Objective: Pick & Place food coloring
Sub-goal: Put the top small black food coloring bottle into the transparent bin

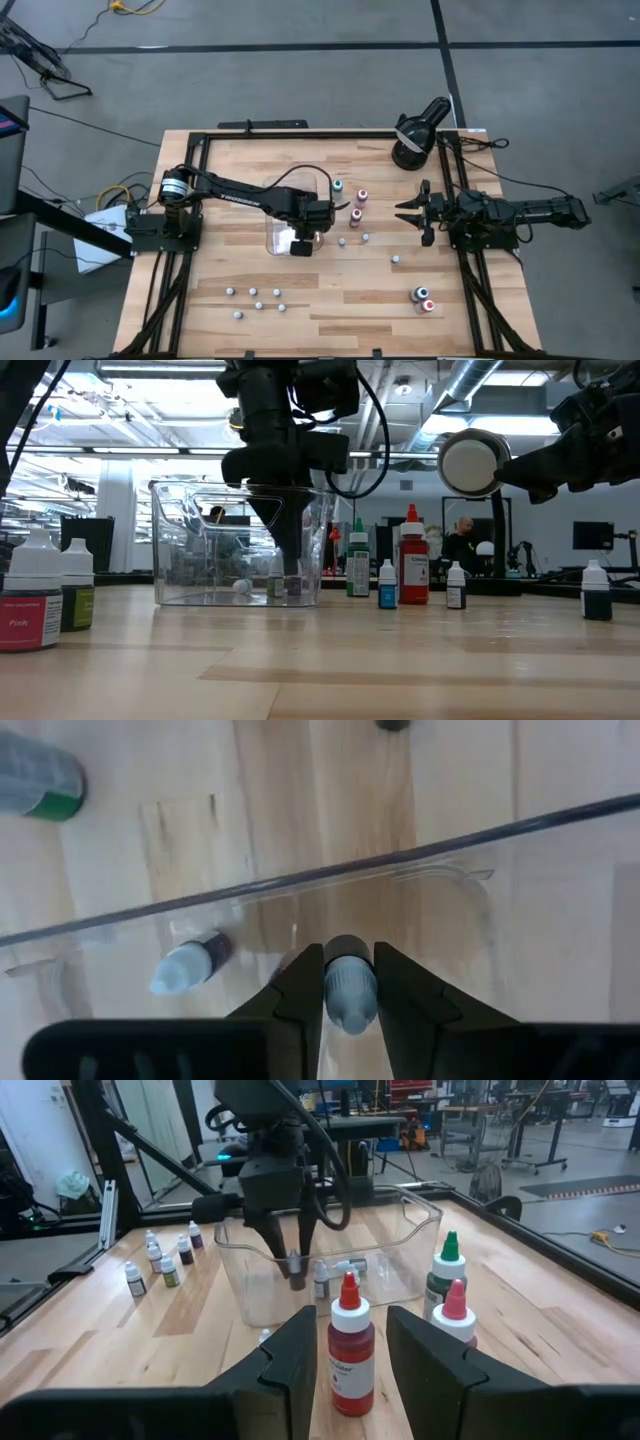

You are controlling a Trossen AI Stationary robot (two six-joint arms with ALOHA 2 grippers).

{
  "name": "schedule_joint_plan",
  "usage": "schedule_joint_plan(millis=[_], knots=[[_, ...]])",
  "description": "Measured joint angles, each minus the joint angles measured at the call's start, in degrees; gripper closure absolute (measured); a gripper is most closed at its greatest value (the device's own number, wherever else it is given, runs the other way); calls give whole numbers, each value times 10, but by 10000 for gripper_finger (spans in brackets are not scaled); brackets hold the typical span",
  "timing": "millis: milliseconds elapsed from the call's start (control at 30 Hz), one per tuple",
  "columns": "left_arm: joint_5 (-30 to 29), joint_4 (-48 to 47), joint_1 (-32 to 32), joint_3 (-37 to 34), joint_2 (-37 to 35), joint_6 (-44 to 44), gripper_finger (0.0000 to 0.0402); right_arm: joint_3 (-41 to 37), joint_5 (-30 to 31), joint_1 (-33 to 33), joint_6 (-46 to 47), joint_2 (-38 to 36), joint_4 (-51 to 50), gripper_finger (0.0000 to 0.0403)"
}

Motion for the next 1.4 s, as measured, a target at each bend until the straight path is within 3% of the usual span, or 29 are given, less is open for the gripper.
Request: schedule_joint_plan(millis=[1400], knots=[[19, 3, 0, 0, 0, 29, 332, 0, 0, 0, 0, 0, 0, 290]])
